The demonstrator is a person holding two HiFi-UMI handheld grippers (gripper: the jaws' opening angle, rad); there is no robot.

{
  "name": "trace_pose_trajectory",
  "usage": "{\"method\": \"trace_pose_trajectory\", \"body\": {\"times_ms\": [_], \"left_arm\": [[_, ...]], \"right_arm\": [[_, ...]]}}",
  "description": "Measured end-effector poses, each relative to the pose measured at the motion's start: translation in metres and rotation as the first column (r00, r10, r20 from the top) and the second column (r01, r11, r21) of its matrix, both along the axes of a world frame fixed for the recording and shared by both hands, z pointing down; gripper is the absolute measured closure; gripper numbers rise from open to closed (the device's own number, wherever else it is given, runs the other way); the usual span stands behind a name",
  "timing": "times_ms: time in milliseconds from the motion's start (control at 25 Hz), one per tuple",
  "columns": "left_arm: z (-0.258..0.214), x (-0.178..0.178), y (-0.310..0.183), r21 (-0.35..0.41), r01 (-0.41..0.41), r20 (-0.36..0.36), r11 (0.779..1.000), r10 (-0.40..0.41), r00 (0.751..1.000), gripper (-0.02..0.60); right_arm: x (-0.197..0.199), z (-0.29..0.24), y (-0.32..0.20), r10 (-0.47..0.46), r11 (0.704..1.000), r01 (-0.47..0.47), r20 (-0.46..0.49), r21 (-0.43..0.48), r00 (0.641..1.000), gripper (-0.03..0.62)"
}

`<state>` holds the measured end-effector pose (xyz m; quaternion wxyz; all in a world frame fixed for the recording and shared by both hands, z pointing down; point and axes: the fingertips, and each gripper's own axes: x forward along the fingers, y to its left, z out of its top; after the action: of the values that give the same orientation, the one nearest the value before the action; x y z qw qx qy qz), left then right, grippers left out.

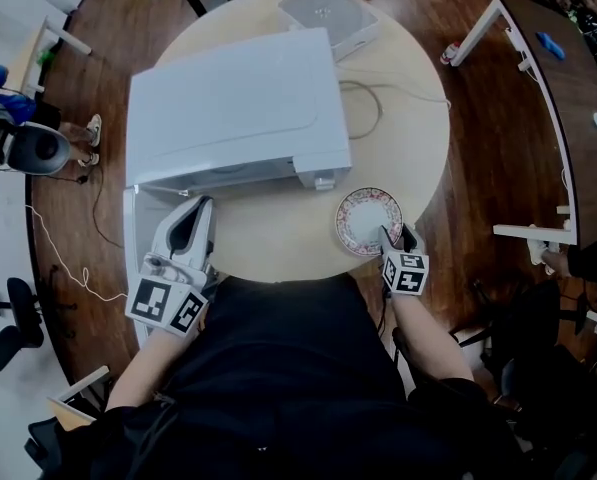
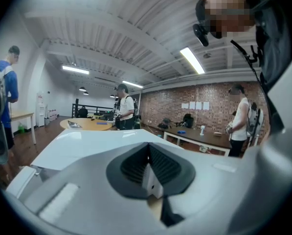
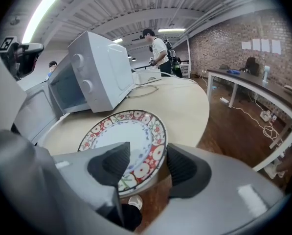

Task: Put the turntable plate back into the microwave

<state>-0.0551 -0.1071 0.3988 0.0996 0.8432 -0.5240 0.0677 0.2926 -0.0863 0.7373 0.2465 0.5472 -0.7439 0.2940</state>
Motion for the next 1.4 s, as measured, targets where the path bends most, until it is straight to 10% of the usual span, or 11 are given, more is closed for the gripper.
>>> {"method": "trace_pose_trajectory", "body": {"times_ms": [760,1400], "left_arm": [[-0.017,-0.046,0.008,0.01,0.01,-0.033,1.0,-0.01,0.999,0.577],[-0.014,-0.067,0.022,0.02,0.005,-0.111,1.0,-0.002,0.994,0.577]], "right_arm": [[-0.007,0.002,0.01,0.163,0.985,-0.161,0.023,-0.062,0.986,0.456],[-0.031,-0.031,0.015,0.309,0.95,-0.306,0.307,-0.059,0.9,0.568]]}}
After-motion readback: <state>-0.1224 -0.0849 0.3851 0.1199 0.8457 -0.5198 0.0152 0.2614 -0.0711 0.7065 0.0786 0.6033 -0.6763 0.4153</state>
